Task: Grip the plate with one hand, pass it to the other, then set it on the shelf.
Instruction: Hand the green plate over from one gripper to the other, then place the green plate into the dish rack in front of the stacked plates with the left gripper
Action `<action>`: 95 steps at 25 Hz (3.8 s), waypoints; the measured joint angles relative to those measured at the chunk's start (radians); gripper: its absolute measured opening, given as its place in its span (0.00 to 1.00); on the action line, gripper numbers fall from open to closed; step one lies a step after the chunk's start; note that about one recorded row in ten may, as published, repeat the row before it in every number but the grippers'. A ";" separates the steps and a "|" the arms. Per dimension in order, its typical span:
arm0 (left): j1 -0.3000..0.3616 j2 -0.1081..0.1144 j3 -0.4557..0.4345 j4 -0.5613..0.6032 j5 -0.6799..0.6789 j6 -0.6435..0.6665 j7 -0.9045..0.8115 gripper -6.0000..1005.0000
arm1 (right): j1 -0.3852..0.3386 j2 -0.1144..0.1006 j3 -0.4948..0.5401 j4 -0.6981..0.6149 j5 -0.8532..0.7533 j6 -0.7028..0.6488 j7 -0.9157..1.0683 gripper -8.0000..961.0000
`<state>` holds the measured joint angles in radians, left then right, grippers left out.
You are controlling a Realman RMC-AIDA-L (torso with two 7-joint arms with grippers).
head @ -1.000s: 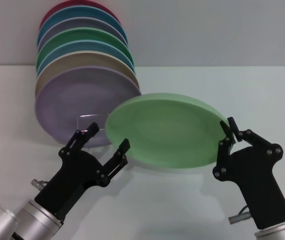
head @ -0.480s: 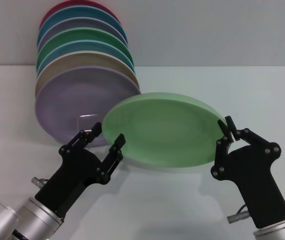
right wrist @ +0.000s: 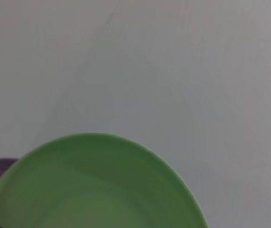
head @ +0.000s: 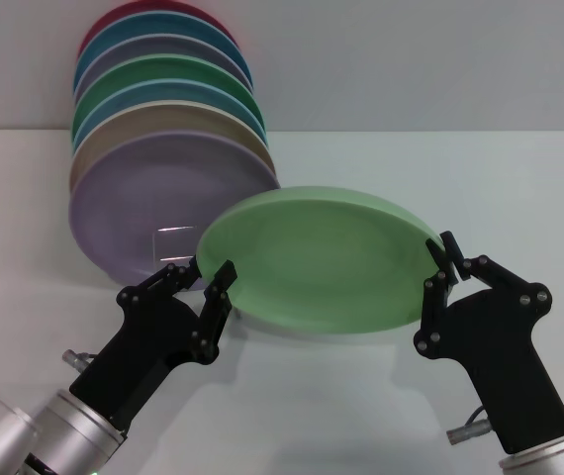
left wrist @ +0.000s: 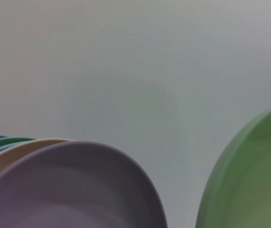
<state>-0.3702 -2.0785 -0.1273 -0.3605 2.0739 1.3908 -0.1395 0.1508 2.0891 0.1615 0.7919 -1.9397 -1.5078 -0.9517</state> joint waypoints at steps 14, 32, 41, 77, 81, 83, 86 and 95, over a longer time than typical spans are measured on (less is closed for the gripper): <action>-0.003 0.000 0.000 0.000 0.000 0.001 0.000 0.25 | 0.001 0.000 -0.004 -0.003 0.004 0.000 0.001 0.06; -0.006 0.000 -0.007 0.006 0.002 0.002 0.000 0.15 | 0.002 0.000 -0.003 -0.005 0.004 0.000 0.001 0.06; -0.006 0.000 -0.011 0.006 0.006 0.001 0.027 0.07 | 0.004 0.000 -0.003 -0.006 0.004 0.000 0.001 0.06; 0.092 0.014 -0.139 0.009 0.001 0.223 0.066 0.05 | 0.011 -0.007 -0.093 -0.033 0.003 -0.069 0.006 0.43; 0.104 0.016 -0.161 0.021 0.002 0.288 0.065 0.05 | 0.029 -0.007 -0.084 -0.056 0.004 -0.033 0.025 0.43; 0.104 0.016 -0.161 0.021 0.002 0.288 0.065 0.05 | 0.033 -0.006 -0.083 -0.062 0.004 -0.027 0.027 0.43; 0.097 0.013 -0.183 0.043 0.001 0.292 0.075 0.05 | 0.055 -0.002 -0.080 -0.102 0.020 -0.011 0.045 0.43; 0.066 0.009 -0.221 0.114 -0.001 0.263 0.084 0.05 | 0.084 -0.002 -0.063 -0.148 0.032 -0.007 0.121 0.43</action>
<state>-0.3046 -2.0692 -0.3479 -0.2467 2.0731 1.6543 -0.0552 0.2353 2.0872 0.0984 0.6439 -1.9073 -1.5144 -0.8306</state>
